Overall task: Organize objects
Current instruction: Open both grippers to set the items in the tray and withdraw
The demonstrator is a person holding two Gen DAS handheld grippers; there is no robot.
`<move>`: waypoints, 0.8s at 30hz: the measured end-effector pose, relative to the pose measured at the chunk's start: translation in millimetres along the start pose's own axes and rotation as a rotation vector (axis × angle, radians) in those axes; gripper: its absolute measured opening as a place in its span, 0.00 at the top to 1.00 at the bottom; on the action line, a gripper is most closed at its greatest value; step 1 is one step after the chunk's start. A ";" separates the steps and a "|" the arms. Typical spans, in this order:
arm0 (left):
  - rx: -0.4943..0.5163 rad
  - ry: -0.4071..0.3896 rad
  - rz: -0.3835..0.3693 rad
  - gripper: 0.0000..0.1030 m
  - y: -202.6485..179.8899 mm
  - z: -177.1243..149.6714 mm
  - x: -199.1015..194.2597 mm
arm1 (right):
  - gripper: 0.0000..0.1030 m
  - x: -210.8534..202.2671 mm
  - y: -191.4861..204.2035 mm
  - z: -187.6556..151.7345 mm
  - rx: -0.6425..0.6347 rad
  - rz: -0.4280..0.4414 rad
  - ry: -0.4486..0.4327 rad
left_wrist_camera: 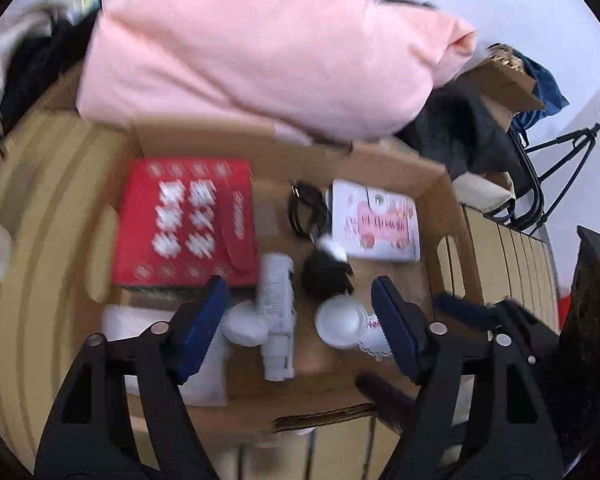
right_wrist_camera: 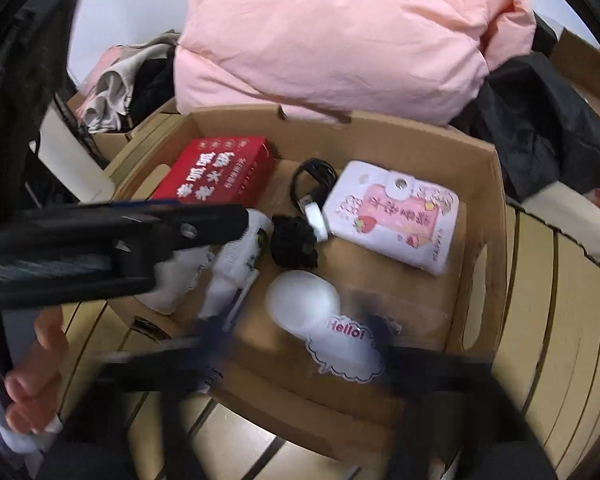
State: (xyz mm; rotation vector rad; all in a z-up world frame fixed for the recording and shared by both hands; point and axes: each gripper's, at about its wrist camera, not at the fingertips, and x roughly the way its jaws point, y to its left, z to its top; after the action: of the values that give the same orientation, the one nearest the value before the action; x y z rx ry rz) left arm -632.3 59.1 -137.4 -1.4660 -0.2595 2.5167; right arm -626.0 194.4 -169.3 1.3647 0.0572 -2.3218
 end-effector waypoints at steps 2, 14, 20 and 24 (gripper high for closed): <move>0.039 -0.039 0.030 0.30 -2.0 2.2 -15.7 | 0.02 -9.6 -1.8 1.3 0.000 0.006 -0.025; 0.267 -0.136 0.162 0.11 -24.9 -41.2 -146.9 | 0.02 -136.1 8.5 -24.6 -0.052 -0.170 -0.077; 0.259 -0.171 0.205 0.09 -30.3 -83.0 -216.2 | 0.02 -199.8 21.1 -53.5 -0.006 -0.219 -0.104; 0.233 -0.209 0.188 0.00 -31.0 -133.1 -265.0 | 0.02 -242.1 55.7 -91.8 -0.039 -0.223 -0.147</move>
State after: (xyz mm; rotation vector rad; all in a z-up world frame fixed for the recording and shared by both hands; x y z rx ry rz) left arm -386.0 22.1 26.6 -1.1900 0.1427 2.7402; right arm -428.6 253.0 -2.7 1.2185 0.2179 -2.5846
